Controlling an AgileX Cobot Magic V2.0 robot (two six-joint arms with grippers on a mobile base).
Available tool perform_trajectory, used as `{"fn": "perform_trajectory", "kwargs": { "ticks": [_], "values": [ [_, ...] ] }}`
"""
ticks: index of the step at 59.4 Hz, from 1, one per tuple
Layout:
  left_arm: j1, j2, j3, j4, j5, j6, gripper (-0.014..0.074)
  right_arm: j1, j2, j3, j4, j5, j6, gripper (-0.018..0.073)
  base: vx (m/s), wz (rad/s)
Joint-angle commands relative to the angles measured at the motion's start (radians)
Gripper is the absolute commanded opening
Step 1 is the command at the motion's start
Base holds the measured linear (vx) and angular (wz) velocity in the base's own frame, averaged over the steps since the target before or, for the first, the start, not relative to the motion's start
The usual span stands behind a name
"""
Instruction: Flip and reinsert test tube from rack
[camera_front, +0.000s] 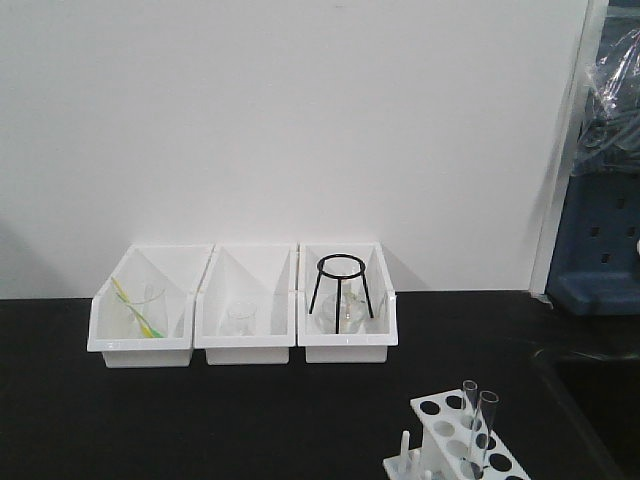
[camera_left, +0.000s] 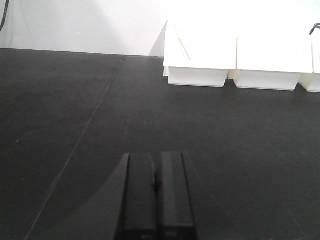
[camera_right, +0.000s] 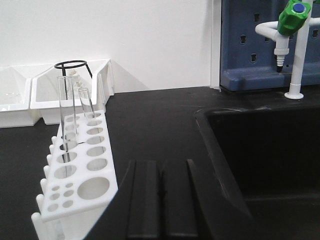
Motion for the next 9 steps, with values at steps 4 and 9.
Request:
{"fn": "perform_trajectory", "kwargs": {
  "ticks": [4, 9],
  "values": [
    [-0.007, -0.011, 0.002, -0.005, -0.079, 0.0, -0.0006, -0.006, -0.012, 0.0, -0.009, -0.076, -0.003, -0.0008, 0.0, 0.0],
    [-0.007, -0.011, 0.002, -0.005, -0.079, 0.0, -0.0006, -0.006, -0.012, 0.0, -0.009, -0.076, -0.003, -0.0008, 0.0, 0.0]
  ]
}}
